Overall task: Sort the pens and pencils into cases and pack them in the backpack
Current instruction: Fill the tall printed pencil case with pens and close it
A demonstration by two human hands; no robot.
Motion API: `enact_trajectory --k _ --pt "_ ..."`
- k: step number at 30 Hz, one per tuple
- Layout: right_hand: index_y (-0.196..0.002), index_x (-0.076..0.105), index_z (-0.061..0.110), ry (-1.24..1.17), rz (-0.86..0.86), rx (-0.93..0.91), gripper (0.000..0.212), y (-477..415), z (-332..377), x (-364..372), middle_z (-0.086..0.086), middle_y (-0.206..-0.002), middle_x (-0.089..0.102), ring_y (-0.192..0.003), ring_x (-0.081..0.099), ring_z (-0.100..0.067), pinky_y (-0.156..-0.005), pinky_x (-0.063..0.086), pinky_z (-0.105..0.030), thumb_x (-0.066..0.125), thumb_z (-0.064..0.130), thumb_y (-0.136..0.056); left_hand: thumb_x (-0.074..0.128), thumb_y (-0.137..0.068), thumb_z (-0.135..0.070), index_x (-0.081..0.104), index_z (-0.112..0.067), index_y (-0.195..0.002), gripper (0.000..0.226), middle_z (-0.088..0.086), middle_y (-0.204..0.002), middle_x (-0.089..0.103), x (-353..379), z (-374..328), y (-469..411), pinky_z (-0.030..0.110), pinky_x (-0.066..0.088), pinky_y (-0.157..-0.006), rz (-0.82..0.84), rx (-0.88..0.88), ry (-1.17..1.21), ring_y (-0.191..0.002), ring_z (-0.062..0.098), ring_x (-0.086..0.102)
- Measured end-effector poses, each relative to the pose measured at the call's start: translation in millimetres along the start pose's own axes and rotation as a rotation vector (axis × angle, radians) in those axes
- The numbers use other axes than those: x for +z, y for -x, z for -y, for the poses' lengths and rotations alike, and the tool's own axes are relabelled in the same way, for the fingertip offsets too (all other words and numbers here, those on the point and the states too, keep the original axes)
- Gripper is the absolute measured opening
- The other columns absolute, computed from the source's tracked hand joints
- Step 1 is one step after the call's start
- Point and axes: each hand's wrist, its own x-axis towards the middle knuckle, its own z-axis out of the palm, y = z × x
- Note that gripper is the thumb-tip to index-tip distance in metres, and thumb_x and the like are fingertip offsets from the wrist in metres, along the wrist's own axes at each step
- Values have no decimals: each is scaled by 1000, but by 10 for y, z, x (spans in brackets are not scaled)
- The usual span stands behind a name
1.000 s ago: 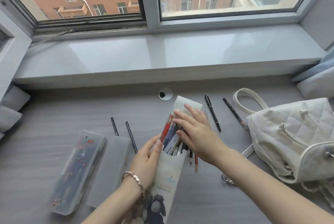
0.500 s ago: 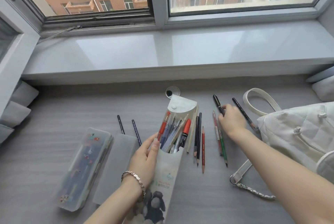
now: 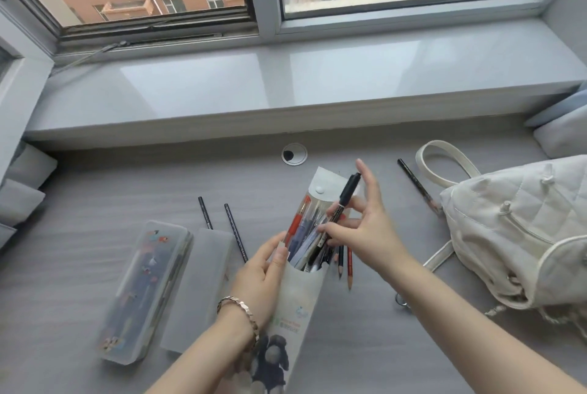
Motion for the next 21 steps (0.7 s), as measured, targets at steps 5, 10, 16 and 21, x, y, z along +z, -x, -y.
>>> enact_trajectory --k 5,10,16,21 --pt "-103 52 39 429 -180 -240 37 -18 -106 -39 13 -89 59 -82 58 -5 -76 51 -26 70 20 -77 37 -86 -54 47 -60 -108 24 -22 -115 62 18 -71 64 23 41 -99 19 31 -21 -111 -3 54" --pt "-97 68 10 705 -37 -458 39 48 -291 -26 0 -102 63 -101 51 -7 -93 32 -8 64 40 -73 40 -92 -43 54 -43 -117 28 -24 -117 60 14 -78 59 21 38 -102 1 36 70 -114 -6 52" --pt "-108 64 11 756 -48 -370 35 -17 -347 -39 -3 -110 58 -106 43 -10 -92 15 6 73 22 -76 41 -94 -33 55 -44 -109 23 -22 -109 63 24 -48 109 12 39 -93 7 -5 72 -108 -4 55" --pt "-108 63 11 755 -93 -326 32 -27 -397 10 -3 -109 61 -109 47 -18 -88 23 -6 70 21 -79 42 -94 -32 55 -46 -102 21 -24 -104 63 18 -90 166 11 41 -91 17 -40 77 -105 -4 58"
